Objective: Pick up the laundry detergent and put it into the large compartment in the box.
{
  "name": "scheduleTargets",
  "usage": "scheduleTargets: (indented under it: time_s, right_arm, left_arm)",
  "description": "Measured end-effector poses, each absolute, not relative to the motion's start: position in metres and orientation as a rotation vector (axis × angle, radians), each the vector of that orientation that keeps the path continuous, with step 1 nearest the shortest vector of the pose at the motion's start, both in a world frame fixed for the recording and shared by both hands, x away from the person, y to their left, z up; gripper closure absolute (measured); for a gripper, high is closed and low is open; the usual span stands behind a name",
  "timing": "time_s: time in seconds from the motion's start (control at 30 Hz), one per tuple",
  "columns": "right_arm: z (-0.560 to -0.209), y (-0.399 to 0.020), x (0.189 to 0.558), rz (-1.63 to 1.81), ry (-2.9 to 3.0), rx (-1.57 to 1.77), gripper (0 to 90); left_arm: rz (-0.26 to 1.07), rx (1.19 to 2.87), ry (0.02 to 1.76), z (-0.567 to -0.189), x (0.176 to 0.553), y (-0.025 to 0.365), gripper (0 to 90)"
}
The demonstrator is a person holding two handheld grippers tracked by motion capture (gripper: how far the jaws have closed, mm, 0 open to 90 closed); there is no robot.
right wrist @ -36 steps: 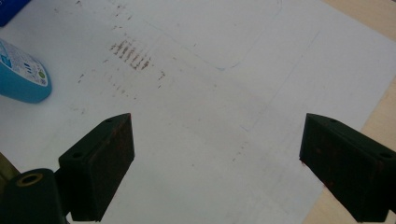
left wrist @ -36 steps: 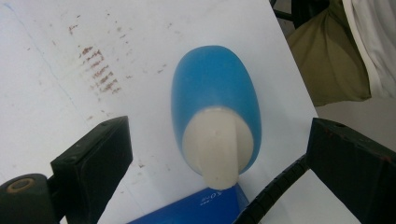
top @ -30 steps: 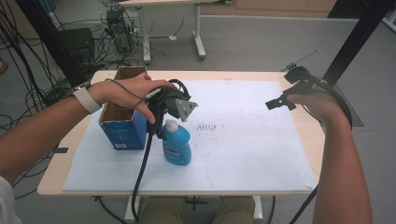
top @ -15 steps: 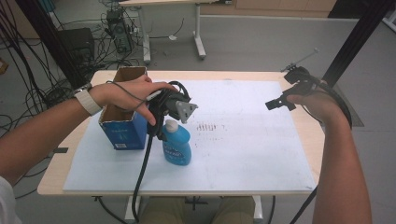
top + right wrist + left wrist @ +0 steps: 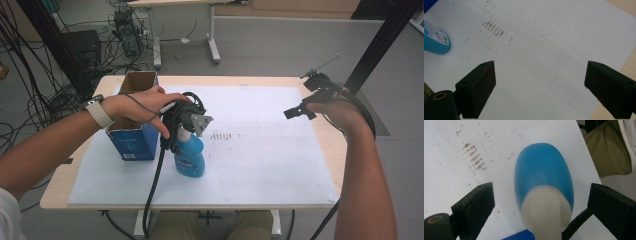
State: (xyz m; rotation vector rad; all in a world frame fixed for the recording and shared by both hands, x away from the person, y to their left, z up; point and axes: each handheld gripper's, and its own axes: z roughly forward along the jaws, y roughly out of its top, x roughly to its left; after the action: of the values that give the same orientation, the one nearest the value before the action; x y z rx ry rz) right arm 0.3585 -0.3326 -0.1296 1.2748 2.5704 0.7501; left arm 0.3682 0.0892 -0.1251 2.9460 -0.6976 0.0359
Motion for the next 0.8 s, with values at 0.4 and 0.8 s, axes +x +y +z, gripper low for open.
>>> scheduleTargets:
  time_s: [0.4, 0.8]
  right_arm:
    - [-0.132, -0.334, 0.358, 0.754, 2.574, 1.274, 10.3]
    - [-0.134, -0.334, 0.357, 0.759, 2.577, 1.274, 10.3]
  left_arm:
    - [0.068, 2.954, -0.708, -0.138, 0.364, 0.084, 8.0]
    - [0.07, 2.972, -0.712, -0.153, 0.362, 0.081, 8.4]
